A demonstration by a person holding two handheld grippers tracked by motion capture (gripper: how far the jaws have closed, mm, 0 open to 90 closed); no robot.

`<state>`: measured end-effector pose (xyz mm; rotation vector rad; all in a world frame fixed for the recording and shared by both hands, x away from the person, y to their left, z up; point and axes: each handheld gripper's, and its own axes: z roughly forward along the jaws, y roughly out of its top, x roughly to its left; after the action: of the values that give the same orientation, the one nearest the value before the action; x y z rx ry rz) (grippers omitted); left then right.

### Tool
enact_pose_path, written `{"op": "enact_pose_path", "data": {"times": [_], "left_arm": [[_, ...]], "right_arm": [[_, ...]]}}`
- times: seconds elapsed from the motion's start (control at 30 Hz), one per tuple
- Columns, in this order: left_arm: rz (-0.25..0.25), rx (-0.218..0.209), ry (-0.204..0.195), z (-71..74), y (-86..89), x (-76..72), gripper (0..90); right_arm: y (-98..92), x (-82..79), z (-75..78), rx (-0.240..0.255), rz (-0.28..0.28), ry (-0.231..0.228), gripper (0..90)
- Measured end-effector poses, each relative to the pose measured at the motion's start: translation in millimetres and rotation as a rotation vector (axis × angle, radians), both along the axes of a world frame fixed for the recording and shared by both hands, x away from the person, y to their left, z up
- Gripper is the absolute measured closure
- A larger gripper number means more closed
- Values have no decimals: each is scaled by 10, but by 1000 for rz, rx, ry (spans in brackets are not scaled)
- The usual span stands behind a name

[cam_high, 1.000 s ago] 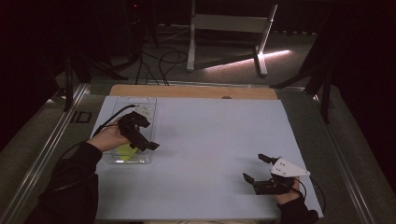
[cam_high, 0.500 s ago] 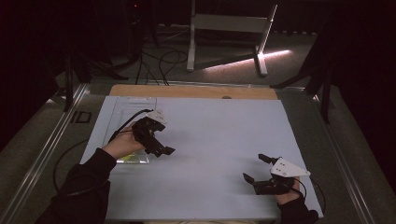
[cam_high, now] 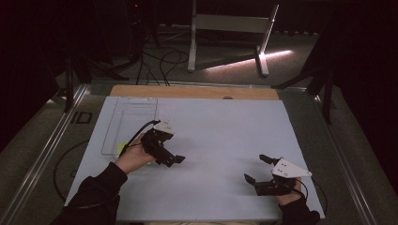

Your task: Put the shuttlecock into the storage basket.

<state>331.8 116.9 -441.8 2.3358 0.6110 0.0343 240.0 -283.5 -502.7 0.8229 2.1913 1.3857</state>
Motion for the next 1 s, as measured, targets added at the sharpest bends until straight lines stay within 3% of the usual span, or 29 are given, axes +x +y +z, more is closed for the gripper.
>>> {"op": "enact_pose_path", "data": {"times": [0.17, 0.43, 0.57, 0.77, 0.83, 1.0], "left_arm": [[8, -12, -8, -91, -31, -118, 2], [11, 12, -32, -219, -48, -318, 2], [32, -3, -41, -287, -58, -424, 2], [10, -50, -28, -410, -20, -552, 2], [5, -47, -22, -450, -4, -592, 2], [14, -87, -9, -541, 82, -682, 2]], "right_arm": [[4, -1, 0, 0, 2, 1, 88], [7, 0, 2, -3, 4, 2, 89], [10, -1, 3, -4, 6, 3, 89], [11, -6, 5, -6, 4, 4, 89], [13, -7, 5, -7, 4, 6, 89], [19, -9, 2, -7, 3, 7, 89]]}}
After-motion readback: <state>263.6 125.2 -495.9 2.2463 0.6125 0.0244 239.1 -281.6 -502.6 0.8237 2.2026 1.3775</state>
